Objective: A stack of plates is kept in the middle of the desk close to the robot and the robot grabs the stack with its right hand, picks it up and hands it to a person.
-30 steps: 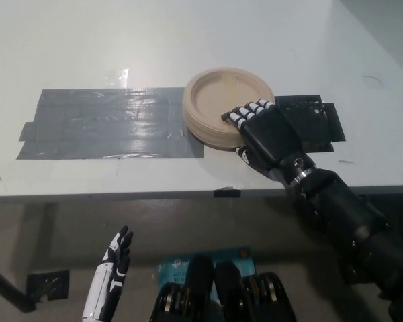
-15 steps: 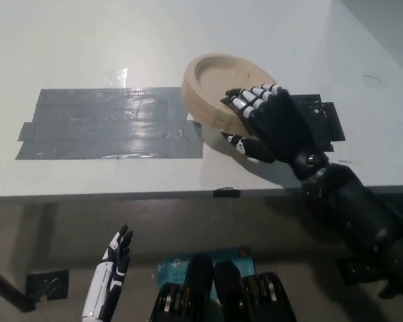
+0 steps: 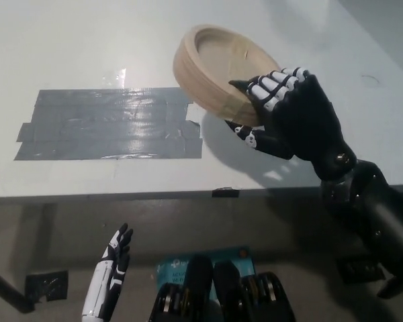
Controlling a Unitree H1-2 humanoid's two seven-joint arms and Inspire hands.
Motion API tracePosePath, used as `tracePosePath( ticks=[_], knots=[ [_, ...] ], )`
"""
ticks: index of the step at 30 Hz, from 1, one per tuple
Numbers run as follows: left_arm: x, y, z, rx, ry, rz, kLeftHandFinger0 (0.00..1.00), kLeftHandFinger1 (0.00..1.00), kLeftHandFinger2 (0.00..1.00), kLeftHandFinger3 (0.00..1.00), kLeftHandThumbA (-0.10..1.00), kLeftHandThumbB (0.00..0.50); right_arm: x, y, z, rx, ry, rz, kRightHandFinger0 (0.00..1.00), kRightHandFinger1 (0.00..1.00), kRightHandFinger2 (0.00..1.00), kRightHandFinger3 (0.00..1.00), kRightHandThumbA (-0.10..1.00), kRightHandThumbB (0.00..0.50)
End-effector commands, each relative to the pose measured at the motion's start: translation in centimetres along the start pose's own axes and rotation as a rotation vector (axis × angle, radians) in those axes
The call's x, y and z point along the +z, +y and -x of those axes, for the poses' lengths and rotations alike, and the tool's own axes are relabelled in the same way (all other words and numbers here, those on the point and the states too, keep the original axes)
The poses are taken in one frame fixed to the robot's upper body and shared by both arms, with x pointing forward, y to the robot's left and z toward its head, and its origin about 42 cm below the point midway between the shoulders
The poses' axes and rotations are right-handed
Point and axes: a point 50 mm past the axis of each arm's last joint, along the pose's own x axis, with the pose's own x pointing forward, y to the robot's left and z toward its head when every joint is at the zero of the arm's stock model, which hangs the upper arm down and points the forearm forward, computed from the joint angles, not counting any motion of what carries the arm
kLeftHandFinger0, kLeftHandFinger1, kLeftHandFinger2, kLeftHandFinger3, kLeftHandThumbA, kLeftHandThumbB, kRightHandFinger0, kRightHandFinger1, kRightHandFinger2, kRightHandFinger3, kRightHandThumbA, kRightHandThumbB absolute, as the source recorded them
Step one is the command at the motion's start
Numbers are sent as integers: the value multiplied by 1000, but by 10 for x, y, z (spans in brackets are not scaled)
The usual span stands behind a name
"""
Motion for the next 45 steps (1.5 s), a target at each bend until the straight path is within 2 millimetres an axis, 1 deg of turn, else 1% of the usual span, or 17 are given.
tracePosePath(
  ticks=[1, 9, 10, 15, 16, 20, 27, 28, 29, 30, 31, 32, 33, 35, 37, 38, 45],
  knots=[
    [10, 2, -7, -1, -69, -8, 1000, 1000, 1000, 1000, 1000, 287, -6, -4, -24, -55, -28, 2, 0, 0, 131, 437, -100, 299],
    [9, 1, -2, -5, -67, -8, 1000, 1000, 1000, 1000, 1000, 280, -11, 23, -40, -3, -41, 18, 0, 0, 465, 463, -100, 277],
    [8, 1, -1, -6, -66, -7, 1000, 1000, 1000, 1000, 1000, 280, -12, 26, -42, 4, -43, 22, 0, 0, 470, 472, -100, 276],
    [8, 1, 4, -9, -60, -14, 1000, 1000, 1000, 1000, 1000, 276, -21, 41, -59, 43, -41, 49, 0, 0, 159, 488, -100, 271],
    [8, 1, 4, -9, -60, -14, 1000, 1000, 1000, 1000, 1000, 276, -21, 41, -59, 43, -41, 49, 0, 0, 159, 488, -100, 271],
    [7, 2, 3, -10, -53, -19, 1000, 1000, 1000, 1000, 1000, 283, -25, 44, -70, 34, -43, 52, 0, 0, 487, 615, -100, 287],
    [9, 2, 2, -13, -61, -24, 1000, 1000, 1000, 1000, 1000, 279, -29, 37, -88, -3, -37, 75, 0, 0, 418, 722, -100, 249],
    [9, 2, 2, -13, -61, -23, 1000, 1000, 1000, 1000, 1000, 278, -29, 37, -88, -7, -36, 81, 0, 0, 379, 729, -100, 263],
    [8, 2, 2, -13, -61, -22, 1000, 1000, 1000, 1000, 1000, 277, -29, 37, -88, 6, -25, 85, 0, 0, 466, 849, -100, 316],
    [8, 3, 2, -15, -61, -23, 1000, 1000, 1000, 1000, 1000, 277, -28, 37, -87, 22, -12, 90, 0, 0, 438, 810, -100, 314],
    [9, 3, 2, -16, -61, -23, 1000, 1000, 1000, 1000, 1000, 277, -29, 37, -86, 35, -1, 95, 48, 81, 478, 724, 52, 320],
    [9, 3, 1, -17, -62, -23, 1000, 1000, 1000, 1000, 1000, 278, -30, 39, -85, 125, 64, 74, 592, 694, 946, 1000, 367, 421],
    [10, 3, 0, -18, -61, -22, 1000, 1000, 1000, 1000, 1000, 278, -29, 41, -84, 231, 113, 50, 945, 997, 1000, 1000, 481, 445],
    [10, 2, -1, -16, -67, -23, 1000, 1000, 1000, 1000, 1000, 275, -26, 42, -81, 331, 158, 9, 1000, 1000, 1000, 1000, 651, 500],
    [10, 2, -2, -15, -74, -23, 1000, 1000, 1000, 1000, 1000, 273, -24, 40, -78, 356, 178, -14, 1000, 1000, 1000, 1000, 685, 500],
    [11, 1, -3, -15, -76, -17, 1000, 1000, 1000, 1000, 1000, 274, -21, 35, -75, 373, 200, -55, 1000, 1000, 1000, 1000, 833, 500],
    [12, 1, -5, -10, -74, -9, 1000, 1000, 1000, 1000, 1000, 266, -10, -10, -65, 350, 213, -153, 1000, 1000, 1000, 1000, 922, 500]
  ],
)
